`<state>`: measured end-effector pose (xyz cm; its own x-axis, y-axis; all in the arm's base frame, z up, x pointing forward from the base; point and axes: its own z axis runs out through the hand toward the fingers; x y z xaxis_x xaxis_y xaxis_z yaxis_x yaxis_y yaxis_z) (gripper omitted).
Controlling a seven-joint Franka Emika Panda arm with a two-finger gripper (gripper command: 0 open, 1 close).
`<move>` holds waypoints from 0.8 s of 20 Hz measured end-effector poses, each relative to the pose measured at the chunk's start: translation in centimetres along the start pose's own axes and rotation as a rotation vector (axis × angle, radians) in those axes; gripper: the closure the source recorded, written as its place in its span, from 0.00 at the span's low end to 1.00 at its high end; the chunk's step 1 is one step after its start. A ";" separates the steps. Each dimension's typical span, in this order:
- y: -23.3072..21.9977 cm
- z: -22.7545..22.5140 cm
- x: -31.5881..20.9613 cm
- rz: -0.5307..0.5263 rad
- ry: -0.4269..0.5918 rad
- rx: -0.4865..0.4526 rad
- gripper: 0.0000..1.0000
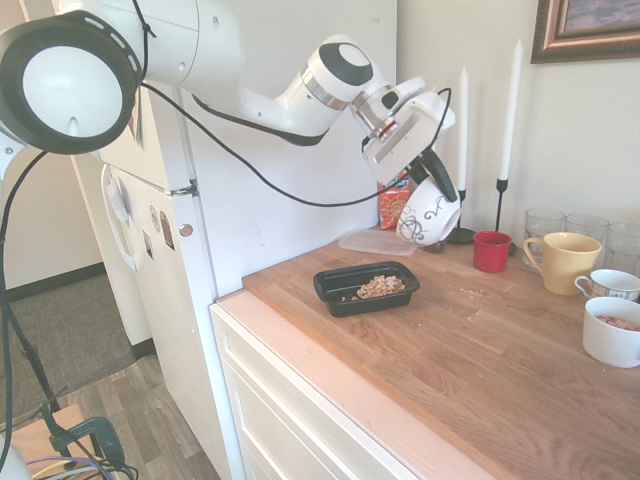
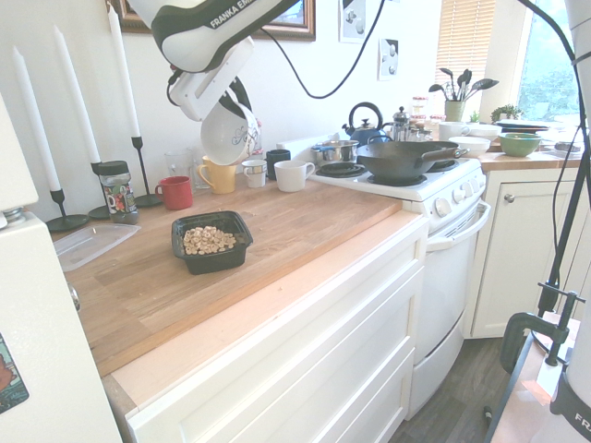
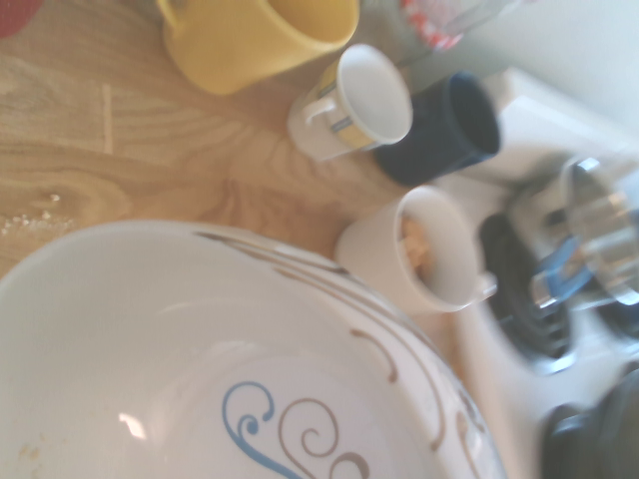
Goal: Pour the cereal into the box
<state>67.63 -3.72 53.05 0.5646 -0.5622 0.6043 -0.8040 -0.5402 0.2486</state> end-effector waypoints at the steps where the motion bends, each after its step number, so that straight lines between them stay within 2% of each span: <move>1: 1.5 1.8 1.3 0.023 -0.061 0.033 1.00; 4: 6.2 7.6 4.4 0.081 -0.222 0.132 1.00; 8: 11.3 14.9 5.4 0.146 -0.423 0.267 1.00; 16: 13.4 23.3 3.5 0.222 -0.754 0.598 1.00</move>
<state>63.17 -27.55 40.82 0.5504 -0.8287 -0.1011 -0.7965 -0.4849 -0.3612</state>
